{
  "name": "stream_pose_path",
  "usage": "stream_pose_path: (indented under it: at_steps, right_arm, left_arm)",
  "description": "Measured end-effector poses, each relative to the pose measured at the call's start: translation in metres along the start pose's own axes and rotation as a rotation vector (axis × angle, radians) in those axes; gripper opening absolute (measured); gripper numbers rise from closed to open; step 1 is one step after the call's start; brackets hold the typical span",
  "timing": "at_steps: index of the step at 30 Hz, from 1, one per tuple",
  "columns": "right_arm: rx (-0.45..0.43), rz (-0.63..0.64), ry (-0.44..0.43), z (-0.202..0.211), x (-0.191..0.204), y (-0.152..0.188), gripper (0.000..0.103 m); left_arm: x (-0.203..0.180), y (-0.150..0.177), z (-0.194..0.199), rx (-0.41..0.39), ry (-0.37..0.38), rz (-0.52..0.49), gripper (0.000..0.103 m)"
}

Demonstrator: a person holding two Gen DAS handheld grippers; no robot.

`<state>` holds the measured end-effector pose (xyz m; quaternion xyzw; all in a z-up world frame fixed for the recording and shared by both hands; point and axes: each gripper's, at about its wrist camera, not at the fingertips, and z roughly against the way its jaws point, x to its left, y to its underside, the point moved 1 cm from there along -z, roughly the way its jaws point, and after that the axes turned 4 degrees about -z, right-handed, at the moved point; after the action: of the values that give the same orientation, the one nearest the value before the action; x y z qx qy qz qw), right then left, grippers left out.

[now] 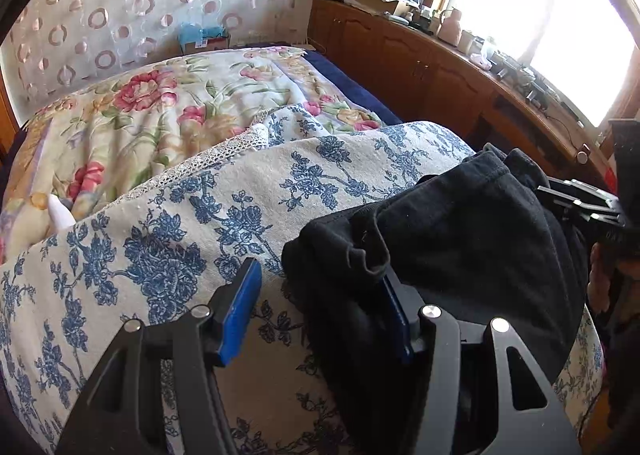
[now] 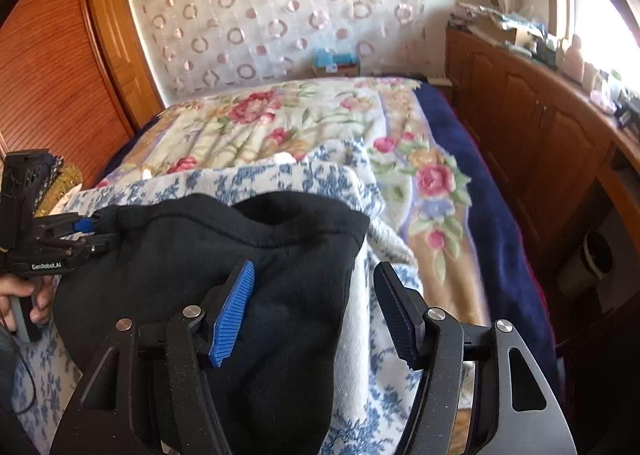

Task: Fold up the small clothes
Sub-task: 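Lift the folded black shirt off the bedspread with both tools, then carry the shirt with both tools toward the clothes stack by the wardrobe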

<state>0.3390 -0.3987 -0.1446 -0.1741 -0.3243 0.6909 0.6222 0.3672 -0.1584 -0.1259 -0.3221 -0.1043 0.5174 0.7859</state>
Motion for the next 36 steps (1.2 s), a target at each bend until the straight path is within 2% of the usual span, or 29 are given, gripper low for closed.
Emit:
stream_pose_path:
  at_steps: [1, 2, 4, 6, 9, 10, 13, 14, 15, 17, 20, 23, 27, 31, 36]
  right_arm:
    - [0.016, -0.012, -0.008, -0.004, -0.002, 0.002, 0.064]
    - [0.026, -0.023, -0.021, -0.005, -0.004, 0.004, 0.064]
    - [0.033, -0.040, -0.055, -0.009, -0.007, 0.005, 0.064]
    - [0.045, -0.061, -0.087, -0.013, -0.011, 0.007, 0.064]
    - [0.053, -0.076, -0.117, -0.013, -0.011, 0.009, 0.062]
    - [0.058, -0.068, -0.131, -0.013, -0.009, 0.010, 0.059]
    - [0.064, -0.044, -0.180, -0.014, -0.003, 0.010, 0.042]
    - [0.067, -0.034, -0.198, -0.013, 0.000, 0.011, 0.029]
    - [0.071, -0.018, -0.201, -0.013, 0.004, 0.011, 0.024]
    - [0.062, 0.022, -0.193, -0.008, 0.015, 0.011, 0.018]
    - [0.009, 0.034, -0.185, 0.009, 0.024, 0.008, 0.016]
    - [-0.060, 0.058, -0.225, 0.036, 0.039, 0.001, 0.015]
    - [-0.131, 0.110, -0.241, 0.060, 0.072, -0.008, 0.014]
    - [-0.185, 0.171, -0.304, 0.074, 0.121, -0.023, 0.014]
    - [-0.220, 0.265, -0.396, 0.072, 0.194, -0.043, 0.014]
  left_arm:
    - [0.000, 0.000, 0.000, -0.005, 0.010, 0.002, 0.054]
    - [0.000, 0.000, 0.000, -0.008, 0.032, 0.005, 0.047]
    - [0.000, 0.000, 0.000, -0.009, 0.048, 0.006, 0.040]
    - [-0.001, -0.001, 0.000, -0.010, 0.065, 0.003, 0.026]
    - [-0.002, -0.002, 0.004, -0.019, 0.093, 0.006, 0.014]
    - [-0.002, -0.002, 0.005, -0.021, 0.095, 0.007, 0.013]
    - [-0.008, -0.002, 0.011, -0.036, 0.108, -0.007, 0.009]
    - [-0.011, -0.003, 0.015, -0.045, 0.120, -0.011, 0.008]
    - [-0.012, -0.003, 0.020, -0.059, 0.127, -0.010, 0.008]
    - [-0.017, -0.005, 0.035, -0.092, 0.141, -0.011, 0.007]
    - [-0.024, -0.005, 0.069, -0.160, 0.129, -0.026, 0.007]
    - [-0.025, 0.001, 0.105, -0.221, 0.137, -0.021, 0.007]
    - [-0.012, 0.010, 0.148, -0.289, 0.110, -0.004, 0.006]
    - [0.013, 0.026, 0.198, -0.351, 0.052, 0.023, 0.006]
    - [0.048, 0.058, 0.266, -0.427, -0.067, 0.054, 0.006]
